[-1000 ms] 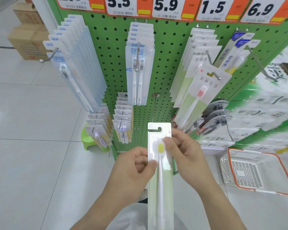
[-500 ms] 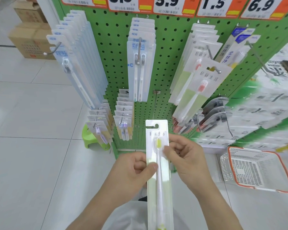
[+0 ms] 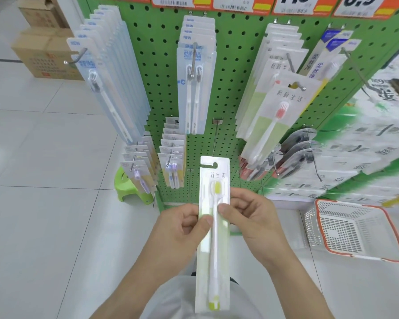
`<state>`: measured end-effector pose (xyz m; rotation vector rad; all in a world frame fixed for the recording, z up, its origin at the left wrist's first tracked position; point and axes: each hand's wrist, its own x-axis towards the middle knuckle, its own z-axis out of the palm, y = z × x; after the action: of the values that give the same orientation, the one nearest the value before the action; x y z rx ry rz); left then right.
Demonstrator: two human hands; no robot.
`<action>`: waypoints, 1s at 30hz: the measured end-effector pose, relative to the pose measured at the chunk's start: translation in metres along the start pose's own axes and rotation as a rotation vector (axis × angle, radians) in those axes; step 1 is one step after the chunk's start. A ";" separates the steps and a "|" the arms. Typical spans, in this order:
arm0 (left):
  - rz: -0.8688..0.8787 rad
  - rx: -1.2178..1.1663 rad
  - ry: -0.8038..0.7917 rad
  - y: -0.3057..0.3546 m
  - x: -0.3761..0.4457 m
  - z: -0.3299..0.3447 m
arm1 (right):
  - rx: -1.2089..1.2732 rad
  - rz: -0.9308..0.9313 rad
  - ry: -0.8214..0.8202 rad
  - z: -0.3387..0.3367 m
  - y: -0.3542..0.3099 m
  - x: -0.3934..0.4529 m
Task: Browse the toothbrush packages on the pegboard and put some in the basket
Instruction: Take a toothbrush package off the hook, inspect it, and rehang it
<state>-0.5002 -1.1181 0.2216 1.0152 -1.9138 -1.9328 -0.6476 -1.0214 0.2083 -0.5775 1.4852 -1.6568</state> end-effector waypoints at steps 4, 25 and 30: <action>-0.037 0.025 -0.044 -0.007 -0.004 -0.002 | 0.010 0.014 0.081 0.000 0.004 -0.002; -0.150 -0.014 -0.063 -0.010 -0.005 -0.023 | -0.128 0.022 0.010 0.016 -0.001 -0.001; -0.137 -0.101 0.040 -0.011 -0.001 -0.024 | -0.393 0.025 -0.073 0.018 0.001 0.000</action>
<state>-0.4813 -1.1354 0.2143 1.1732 -1.7482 -2.0429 -0.6332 -1.0322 0.2107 -0.8174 1.7679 -1.3142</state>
